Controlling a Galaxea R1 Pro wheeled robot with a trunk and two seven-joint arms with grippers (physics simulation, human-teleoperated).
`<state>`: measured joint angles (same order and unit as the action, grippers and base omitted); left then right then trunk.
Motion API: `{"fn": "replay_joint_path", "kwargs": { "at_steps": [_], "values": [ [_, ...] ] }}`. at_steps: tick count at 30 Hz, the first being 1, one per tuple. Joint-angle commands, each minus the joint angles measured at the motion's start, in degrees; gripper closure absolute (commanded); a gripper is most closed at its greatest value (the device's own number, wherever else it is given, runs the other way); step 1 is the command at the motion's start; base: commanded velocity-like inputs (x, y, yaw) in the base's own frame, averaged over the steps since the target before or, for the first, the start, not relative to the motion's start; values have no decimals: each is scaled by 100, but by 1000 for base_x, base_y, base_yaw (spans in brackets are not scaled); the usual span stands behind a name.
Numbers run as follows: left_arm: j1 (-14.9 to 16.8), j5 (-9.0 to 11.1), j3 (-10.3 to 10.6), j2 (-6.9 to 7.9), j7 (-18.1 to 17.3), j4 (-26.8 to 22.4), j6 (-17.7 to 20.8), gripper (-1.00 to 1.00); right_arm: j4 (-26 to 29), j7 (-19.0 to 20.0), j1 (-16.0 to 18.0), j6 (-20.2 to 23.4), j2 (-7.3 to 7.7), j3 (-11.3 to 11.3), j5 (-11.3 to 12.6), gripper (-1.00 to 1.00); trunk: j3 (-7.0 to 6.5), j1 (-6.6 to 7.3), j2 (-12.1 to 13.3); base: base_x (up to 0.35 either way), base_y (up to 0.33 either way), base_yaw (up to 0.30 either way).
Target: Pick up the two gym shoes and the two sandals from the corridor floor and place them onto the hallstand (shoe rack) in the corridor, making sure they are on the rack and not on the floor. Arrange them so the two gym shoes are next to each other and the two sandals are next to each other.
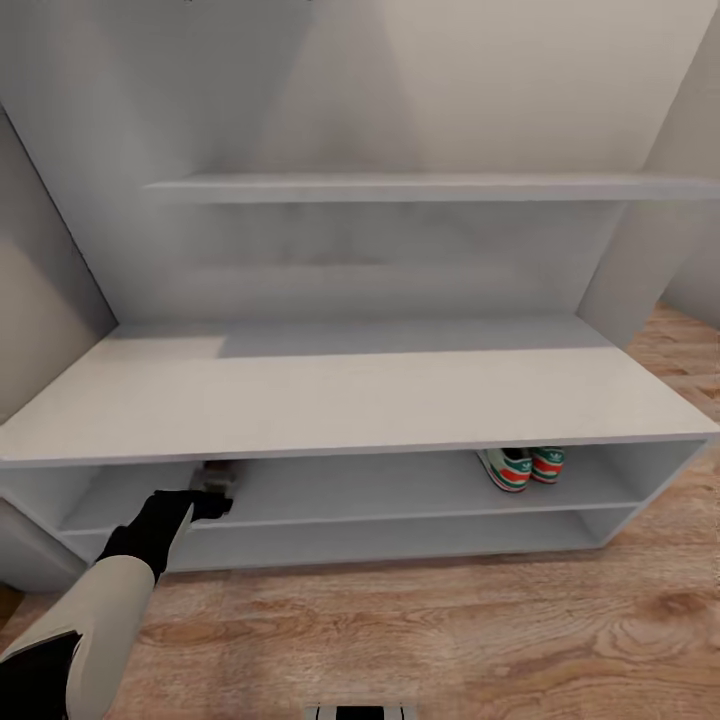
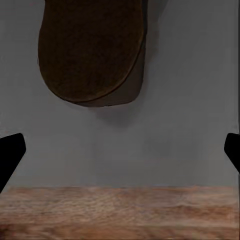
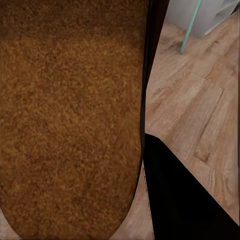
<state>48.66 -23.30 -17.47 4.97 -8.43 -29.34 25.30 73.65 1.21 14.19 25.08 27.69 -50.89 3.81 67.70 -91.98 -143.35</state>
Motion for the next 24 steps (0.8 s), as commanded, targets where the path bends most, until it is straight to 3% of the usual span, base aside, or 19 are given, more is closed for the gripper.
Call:
{"fn": "replay_joint_path", "kwargs": {
  "at_steps": [1, 17, 22, 24],
  "values": [
    [3, -61, -37, -5, -52, -11, 21, -100, 4, 2, 4, 32, 0, -9, 59, 100, 5, 5, -2, -325, 0, 0],
    [-34, -53, -21, -1, -88, -11, -42, -100, 0, 0, 4, 32, 0, -9, 59, 100, 5, 5, -2, -340, 0, 0],
    [-479, -23, -120, 12, -157, -2, -1064, -100, -2, -6, 4, 32, 0, -9, 59, 100, 5, 5, -2, -342, 0, 0],
    [-970, 167, -176, 4, -394, 21, -1768, -100, -5, -6, 4, 32, 0, -9, 59, 100, 5, 5, -2, -322, 0, 0]
  ]
}}
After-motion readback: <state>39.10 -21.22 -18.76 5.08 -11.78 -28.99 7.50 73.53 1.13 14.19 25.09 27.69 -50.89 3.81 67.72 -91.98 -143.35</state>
